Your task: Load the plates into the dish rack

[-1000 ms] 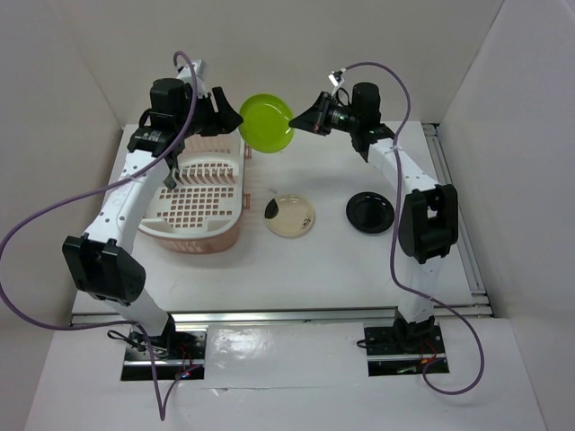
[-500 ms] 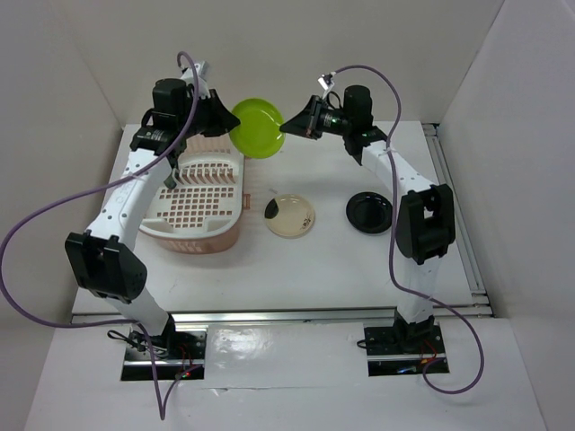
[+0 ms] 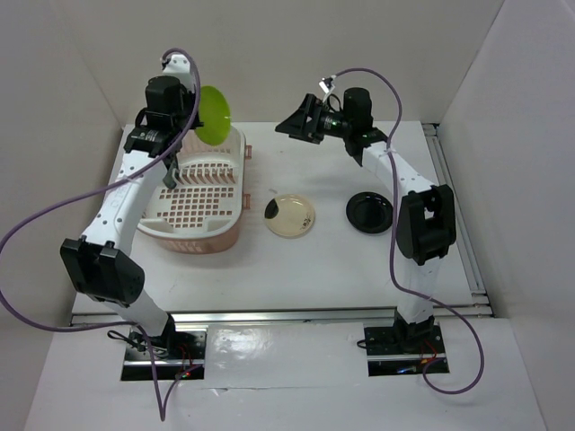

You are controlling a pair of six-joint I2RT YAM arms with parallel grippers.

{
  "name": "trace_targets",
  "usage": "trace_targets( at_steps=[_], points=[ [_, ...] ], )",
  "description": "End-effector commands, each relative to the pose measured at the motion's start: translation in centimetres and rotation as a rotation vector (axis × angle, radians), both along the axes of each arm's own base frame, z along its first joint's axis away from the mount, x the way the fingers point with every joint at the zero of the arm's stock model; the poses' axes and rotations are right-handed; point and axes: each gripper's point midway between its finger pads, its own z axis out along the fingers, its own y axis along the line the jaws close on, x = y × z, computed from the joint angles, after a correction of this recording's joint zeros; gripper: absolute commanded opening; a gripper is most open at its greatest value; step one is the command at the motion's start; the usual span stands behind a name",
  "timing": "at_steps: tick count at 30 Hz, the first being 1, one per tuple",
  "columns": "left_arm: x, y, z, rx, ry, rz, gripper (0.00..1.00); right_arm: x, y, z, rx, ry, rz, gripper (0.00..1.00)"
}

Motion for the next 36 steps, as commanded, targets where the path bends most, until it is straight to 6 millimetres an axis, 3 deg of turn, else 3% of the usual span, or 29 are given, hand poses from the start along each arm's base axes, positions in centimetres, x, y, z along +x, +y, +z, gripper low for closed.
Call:
trace_targets(
  at_steps=[1, 6, 7, 13, 18, 20, 36],
  points=[
    [-0.4, 6.1, 5.9, 0.208, -0.167, 0.259, 0.0, -1.0, -1.0, 1.5, -0.026, -0.048, -0.007, 1.0],
    [0.0, 7.4, 5.6, 0.261, -0.164, 0.322, 0.0, -1.2, -2.8, 0.7, -0.058, -0.042, -0.031, 1.0],
    [0.3, 7.7, 4.8, 0.27, -0.149, 0.343, 0.0, -1.3, -2.8, -0.2, -0.057, -0.023, -0.032, 1.0],
    [-0.2, 9.5, 2.7, 0.347, -0.124, 0.437, 0.0, -1.7, -2.8, -0.5, -0.049, -0.018, -0.024, 1.0],
    [-0.1, 9.6, 1.2, 0.415, -0.118, 0.445, 0.0, -2.0, -2.2, -0.4, -0.038, -0.019, 0.001, 1.0],
    [-0.3, 9.2, -0.2, 0.471, -0.096, 0.442, 0.0, -1.9, -2.1, 0.1, -0.036, -0.029, 0.001, 1.0],
    [-0.5, 9.4, -5.1, 0.515, -0.051, 0.434, 0.0, -2.2, -1.3, -1.1, -0.018, 0.007, 0.044, 1.0]
  ],
)
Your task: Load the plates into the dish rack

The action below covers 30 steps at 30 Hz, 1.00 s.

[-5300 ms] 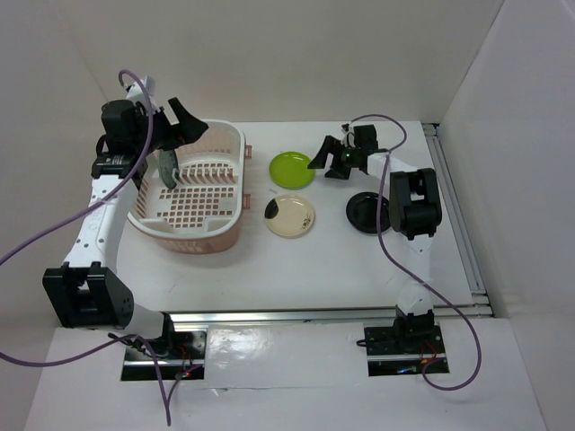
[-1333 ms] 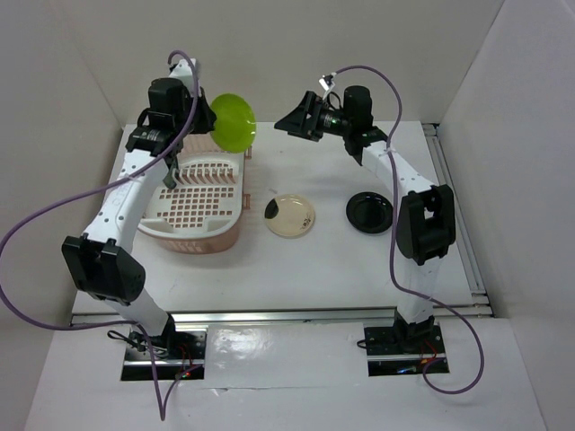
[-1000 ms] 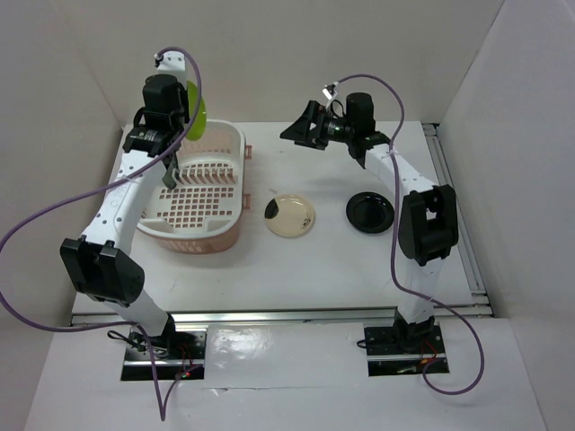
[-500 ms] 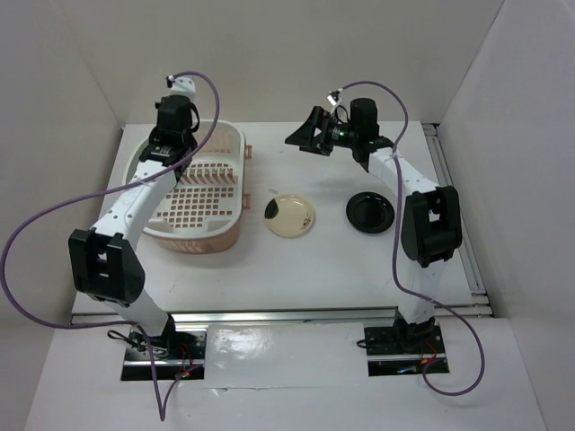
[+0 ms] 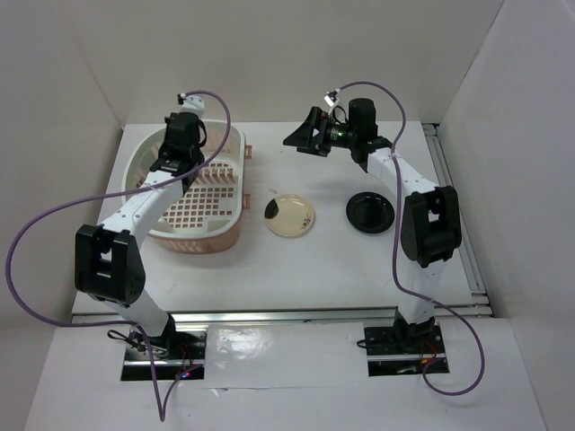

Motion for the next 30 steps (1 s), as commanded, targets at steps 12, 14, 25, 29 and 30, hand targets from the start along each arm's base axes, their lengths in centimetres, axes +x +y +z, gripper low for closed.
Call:
trace_targets(
  at_steps=[12, 14, 25, 29, 30],
  points=[
    [0.0, 0.8, -0.8, 0.012, -0.057, 0.05, 0.0, -0.8, 1.1, 3.1, 0.052, -0.085, 0.05, 1.0],
    [-0.1, 0.8, -1.4, 0.004, -0.051, 0.052, 0.0, -0.8, 1.1, 3.1, 0.052, -0.085, 0.05, 1.0],
    [0.1, 0.8, -5.0, -0.068, -0.002, 0.05, 0.0, -1.2, 1.1, 3.4, 0.057, -0.094, 0.059, 1.0],
    [0.2, 1.6, -5.5, -0.086, -0.002, 0.067, 0.0, -1.2, 1.1, 3.4, 0.057, -0.094, 0.059, 1.0],
    [0.1, 1.6, -5.7, -0.098, -0.001, 0.071, 0.0, -1.2, 1.1, 3.4, 0.057, -0.094, 0.059, 1.0]
  ],
)
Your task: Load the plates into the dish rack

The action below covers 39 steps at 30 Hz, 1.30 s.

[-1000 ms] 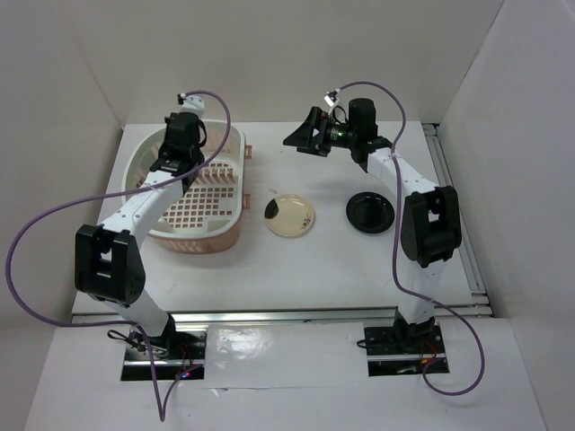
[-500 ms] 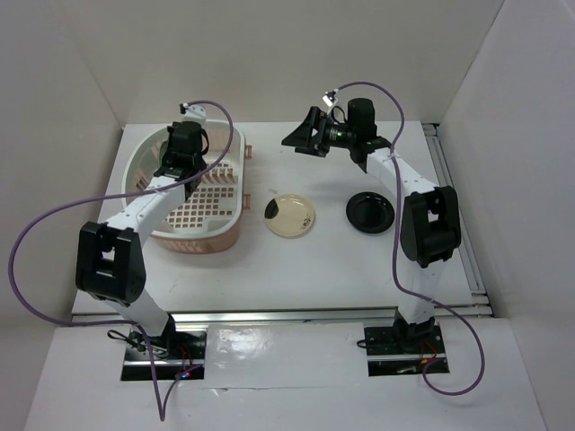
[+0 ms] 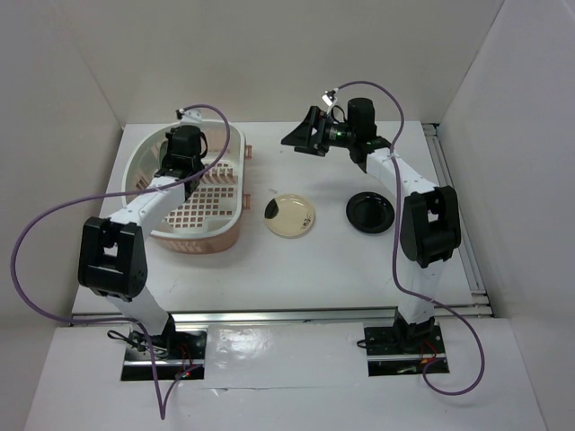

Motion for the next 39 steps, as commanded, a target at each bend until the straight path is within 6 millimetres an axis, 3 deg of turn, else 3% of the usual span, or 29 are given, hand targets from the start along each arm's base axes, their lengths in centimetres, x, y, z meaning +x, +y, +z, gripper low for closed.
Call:
trace_targets(
  at_steps=[1, 2, 20, 25, 39],
  points=[
    [0.6, 0.2, 0.0, -0.058, -0.049, 0.011, 0.0, -0.7, 0.5, 2.8, 0.033, -0.094, 0.031, 1.0],
    [0.3, 0.5, -0.9, -0.058, -0.029, 0.012, 0.0, -0.7, 0.5, 2.8, 0.033, -0.094, 0.031, 1.0],
    [0.5, 0.1, -2.1, -0.058, -0.014, -0.02, 0.0, -1.2, 0.5, 3.7, 0.04, -0.111, 0.04, 1.0],
    [0.7, -0.5, -3.4, -0.074, 0.023, -0.051, 0.0, -1.2, 0.5, 3.7, 0.04, -0.111, 0.04, 1.0],
    [1.3, -0.3, -3.1, -0.041, 0.037, -0.051, 0.06, -1.5, 0.6, 3.7, 0.056, -0.114, 0.057, 1.0]
  ],
)
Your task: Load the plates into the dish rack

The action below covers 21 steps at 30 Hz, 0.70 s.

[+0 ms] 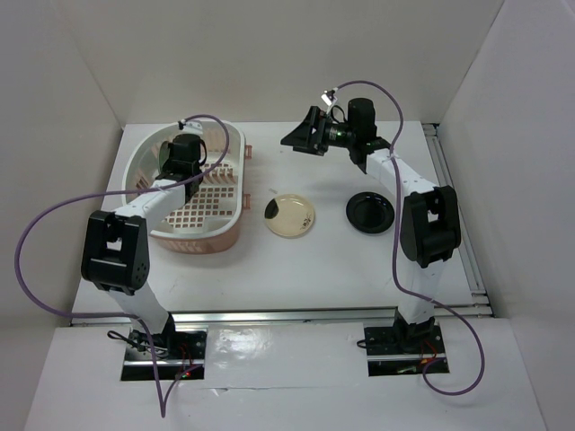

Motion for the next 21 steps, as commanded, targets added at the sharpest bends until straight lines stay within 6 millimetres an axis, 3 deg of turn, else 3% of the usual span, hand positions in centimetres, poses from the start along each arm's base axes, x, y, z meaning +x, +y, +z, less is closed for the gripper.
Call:
trace_targets(
  at_steps=[1, 2, 3, 11, 13, 14, 21],
  points=[
    [1.49, -0.5, 1.78, -0.011, -0.063, -0.018, 0.06, -1.17, 0.38, 3.34, 0.038, -0.092, 0.031, 1.0],
    [1.73, -0.67, 2.13, -0.016, -0.072, -0.026, 0.06, -1.17, 0.38, 3.34, 0.038, -0.092, 0.031, 1.0],
    [1.73, -0.67, 2.13, -0.016, -0.072, -0.026, 0.14, -1.17, 0.38, 3.34, 0.038, -0.092, 0.031, 1.0],
    [2.0, -0.9, 2.16, -0.021, -0.06, -0.037, 0.14, -1.55, 0.35, 3.44, 0.04, -0.092, 0.04, 1.0],
    [2.09, -0.76, 2.59, -0.018, -0.07, -0.027, 0.3, -1.57, 0.35, 3.21, 0.04, -0.092, 0.04, 1.0],
    [2.09, -0.76, 2.59, -0.017, -0.07, -0.027, 0.33, -1.57, 0.35, 3.2, 0.04, -0.092, 0.04, 1.0],
    [2.48, -0.89, 2.61, -0.036, -0.087, -0.02, 0.33, -1.55, 0.38, 3.38, 0.046, -0.091, 0.039, 1.0]
  ],
)
